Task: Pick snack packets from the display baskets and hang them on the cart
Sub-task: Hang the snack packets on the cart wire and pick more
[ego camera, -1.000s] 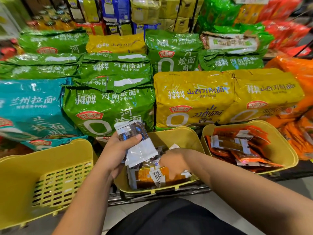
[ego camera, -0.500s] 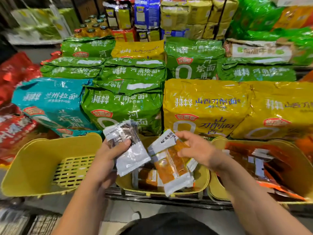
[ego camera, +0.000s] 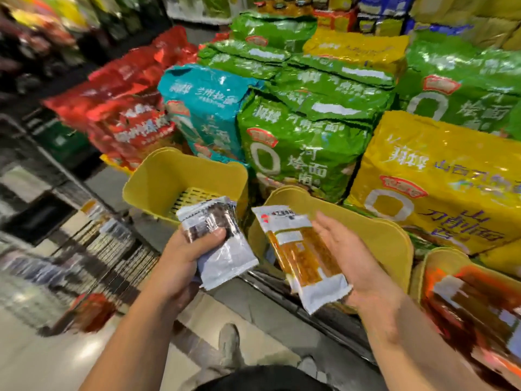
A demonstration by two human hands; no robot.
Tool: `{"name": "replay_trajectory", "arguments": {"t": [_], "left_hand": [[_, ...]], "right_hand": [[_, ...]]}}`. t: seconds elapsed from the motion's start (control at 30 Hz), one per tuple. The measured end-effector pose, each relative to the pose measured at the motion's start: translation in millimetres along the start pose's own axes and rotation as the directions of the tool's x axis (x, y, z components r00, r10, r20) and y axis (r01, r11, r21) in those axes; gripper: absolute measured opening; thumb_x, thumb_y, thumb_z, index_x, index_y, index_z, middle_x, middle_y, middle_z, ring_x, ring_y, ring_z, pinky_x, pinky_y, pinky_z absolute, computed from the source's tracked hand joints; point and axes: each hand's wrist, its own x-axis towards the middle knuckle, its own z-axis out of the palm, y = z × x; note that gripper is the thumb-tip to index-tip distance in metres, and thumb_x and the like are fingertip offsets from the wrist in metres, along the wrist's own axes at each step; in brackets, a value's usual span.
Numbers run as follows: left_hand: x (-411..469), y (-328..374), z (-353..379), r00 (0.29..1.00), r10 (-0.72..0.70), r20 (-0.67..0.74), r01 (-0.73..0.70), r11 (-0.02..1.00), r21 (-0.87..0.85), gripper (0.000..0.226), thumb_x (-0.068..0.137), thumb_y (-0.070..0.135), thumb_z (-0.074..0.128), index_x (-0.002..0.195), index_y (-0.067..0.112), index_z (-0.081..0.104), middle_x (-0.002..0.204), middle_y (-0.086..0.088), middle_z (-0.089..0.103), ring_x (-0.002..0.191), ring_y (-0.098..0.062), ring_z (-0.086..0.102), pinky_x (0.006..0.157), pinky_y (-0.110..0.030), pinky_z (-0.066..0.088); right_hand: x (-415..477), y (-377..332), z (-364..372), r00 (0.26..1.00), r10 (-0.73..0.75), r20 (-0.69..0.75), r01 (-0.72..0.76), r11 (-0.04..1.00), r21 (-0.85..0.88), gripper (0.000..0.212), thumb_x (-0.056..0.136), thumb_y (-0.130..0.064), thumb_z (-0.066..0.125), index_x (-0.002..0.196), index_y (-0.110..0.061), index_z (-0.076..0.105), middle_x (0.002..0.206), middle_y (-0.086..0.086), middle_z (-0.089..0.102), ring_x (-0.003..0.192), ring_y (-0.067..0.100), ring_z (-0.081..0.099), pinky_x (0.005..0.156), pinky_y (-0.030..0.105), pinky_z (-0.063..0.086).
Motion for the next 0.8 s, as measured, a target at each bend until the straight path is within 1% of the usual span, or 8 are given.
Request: {"name": "replay_trajectory", "arguments": {"t": [0.07,0.1,0.17,0.33,0.47,0.57,0.7,0.8], "left_hand": [[-9,1,-17,0.999,0.021,-0.028,-0.021,1.000,0.010,0.075,0.061,0.034,0.093,0.125,0.007,0.064,0.105,-0.013,0.075,0.086,-0.026,0.074,0.069,-0.035,0.059],[-12,0,-25,0.999,0.023,-0.045,-0.023,1.000,0.013,0.084,0.055,0.038,0.095,0.126,0.006,0.063,0.105,-0.013,0.075,0.086,-0.026,0.074,0.068,-0.034,0.059],[-18,-2,-46,0.996,0.031,-0.086,-0.030,1.000,0.003,0.084,0.055,0.036,0.093,0.127,0.006,0.062,0.109,-0.016,0.074,0.090,-0.028,0.073,0.071,-0.036,0.059],[-39,-1,-106,0.990,-0.009,-0.142,0.002,0.999,-0.053,0.055,0.075,0.011,0.082,0.127,0.011,0.063,0.115,-0.018,0.073,0.099,-0.034,0.072,0.084,-0.047,0.060],[-66,9,-179,0.974,-0.042,-0.222,0.028,0.997,-0.067,0.048,0.074,0.012,0.081,0.120,0.017,0.067,0.110,-0.013,0.076,0.101,-0.034,0.072,0.095,-0.054,0.053],[-85,20,-248,0.961,-0.048,-0.272,0.036,0.998,-0.046,0.046,0.074,0.016,0.084,0.117,0.017,0.068,0.109,-0.011,0.077,0.098,-0.030,0.074,0.091,-0.050,0.056],[-101,27,-329,0.936,-0.032,-0.351,0.015,0.999,-0.050,0.025,0.089,0.006,0.070,0.114,0.010,0.065,0.088,-0.001,0.078,0.077,-0.017,0.075,0.062,-0.026,0.055],[-120,26,-384,0.907,-0.049,-0.417,0.015,0.996,-0.083,0.026,0.090,0.011,0.071,0.116,0.016,0.067,0.096,-0.002,0.079,0.086,-0.025,0.075,0.073,-0.037,0.058]], "right_hand": [[8,10,14,0.999,0.007,0.052,-0.003,0.997,-0.074,0.019,0.089,-0.024,0.068,0.102,-0.015,0.079,0.093,0.005,0.078,0.073,0.019,0.074,0.063,0.032,0.061],[12,16,19,0.998,-0.001,0.067,0.009,0.993,-0.119,0.033,0.081,-0.014,0.075,0.115,-0.015,0.073,0.101,0.009,0.077,0.077,0.020,0.074,0.064,0.033,0.061],[26,28,33,0.997,-0.017,0.079,0.036,0.970,-0.240,0.054,0.075,-0.002,0.077,0.125,-0.014,0.063,0.105,0.012,0.076,0.081,0.020,0.074,0.065,0.031,0.059],[56,58,84,0.995,-0.096,0.023,0.098,0.922,-0.376,0.044,0.084,-0.006,0.071,0.126,-0.016,0.063,0.115,0.008,0.075,0.097,0.022,0.074,0.078,0.032,0.058],[83,99,149,0.996,-0.077,0.043,0.088,0.889,-0.450,0.044,0.080,-0.017,0.072,0.124,-0.016,0.065,0.117,0.007,0.074,0.104,0.022,0.071,0.090,0.037,0.056],[104,136,207,0.995,-0.052,0.082,0.086,0.858,-0.506,0.043,0.084,-0.020,0.071,0.126,-0.017,0.064,0.119,0.006,0.074,0.109,0.026,0.070,0.096,0.041,0.054],[136,180,266,0.997,-0.025,0.077,0.063,0.837,-0.543,0.029,0.096,-0.016,0.065,0.124,-0.016,0.067,0.115,0.008,0.075,0.103,0.026,0.073,0.089,0.040,0.057],[159,215,301,1.000,0.002,0.030,0.013,0.868,-0.496,0.029,0.098,-0.013,0.061,0.127,-0.012,0.065,0.112,0.011,0.076,0.097,0.025,0.074,0.079,0.034,0.061]]}}
